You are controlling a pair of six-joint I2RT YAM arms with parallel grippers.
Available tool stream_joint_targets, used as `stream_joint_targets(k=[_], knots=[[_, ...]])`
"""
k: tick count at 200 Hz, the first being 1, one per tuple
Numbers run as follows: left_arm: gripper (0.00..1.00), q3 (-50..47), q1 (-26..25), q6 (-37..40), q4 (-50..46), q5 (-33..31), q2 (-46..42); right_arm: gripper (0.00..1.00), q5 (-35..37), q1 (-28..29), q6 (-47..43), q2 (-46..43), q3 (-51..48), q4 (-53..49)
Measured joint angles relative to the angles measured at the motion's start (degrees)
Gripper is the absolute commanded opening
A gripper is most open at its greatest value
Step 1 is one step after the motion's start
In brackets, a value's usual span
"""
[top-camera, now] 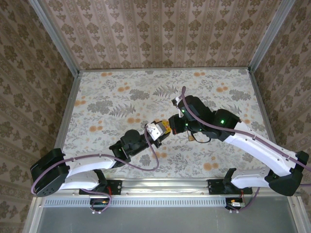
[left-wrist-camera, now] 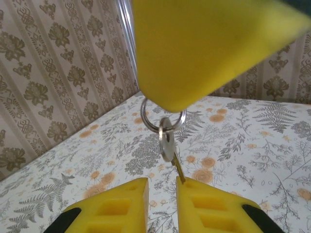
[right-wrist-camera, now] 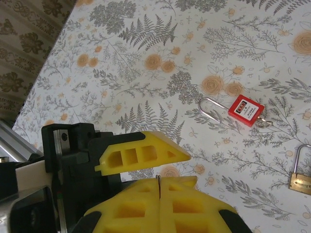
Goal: Unlock with the key
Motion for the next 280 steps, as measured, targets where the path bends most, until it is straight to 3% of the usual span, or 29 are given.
stream_joint_targets(k=[160,280], knots=[[0.25,0.63,-0.02,0.61,-0.57,0.57,-0.02,0.0,0.09,0.0,0.07,0.0,-0.07,0.0],[0.45,0.63,-0.07,0.74,-1.07,0.59,-1.29,0.0,0.09,0.0,0.04,0.0,-0.04,0.0]])
